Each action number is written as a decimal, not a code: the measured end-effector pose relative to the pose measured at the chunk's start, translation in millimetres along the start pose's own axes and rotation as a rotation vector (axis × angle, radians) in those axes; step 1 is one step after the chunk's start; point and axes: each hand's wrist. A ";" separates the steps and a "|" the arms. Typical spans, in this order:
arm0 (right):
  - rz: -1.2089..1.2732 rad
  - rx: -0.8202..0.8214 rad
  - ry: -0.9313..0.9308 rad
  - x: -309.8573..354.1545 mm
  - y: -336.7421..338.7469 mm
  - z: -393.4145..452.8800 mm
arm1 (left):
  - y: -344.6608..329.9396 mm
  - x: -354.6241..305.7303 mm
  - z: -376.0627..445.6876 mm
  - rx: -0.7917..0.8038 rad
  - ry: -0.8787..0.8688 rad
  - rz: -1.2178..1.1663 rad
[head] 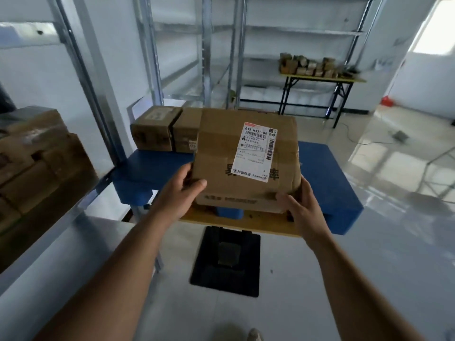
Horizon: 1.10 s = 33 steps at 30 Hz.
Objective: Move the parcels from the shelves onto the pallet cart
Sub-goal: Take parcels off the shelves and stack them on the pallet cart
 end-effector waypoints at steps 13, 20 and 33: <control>-0.128 -0.012 -0.083 -65.9 61.6 203.7 | -82.9 5.2 215.9 0.066 0.100 0.188; -0.157 0.018 -0.190 -86.0 50.3 269.6 | -81.9 21.2 284.3 0.102 0.160 0.462; -0.263 0.133 -0.299 -85.7 12.1 330.3 | -32.8 45.5 350.2 0.205 0.182 0.700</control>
Point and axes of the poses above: each hand's wrist, its own z-axis towards the middle knuckle, its own y-axis out of the back of the hand, x = y × z, and after that the axes turned 15 degrees about -z, right-handed
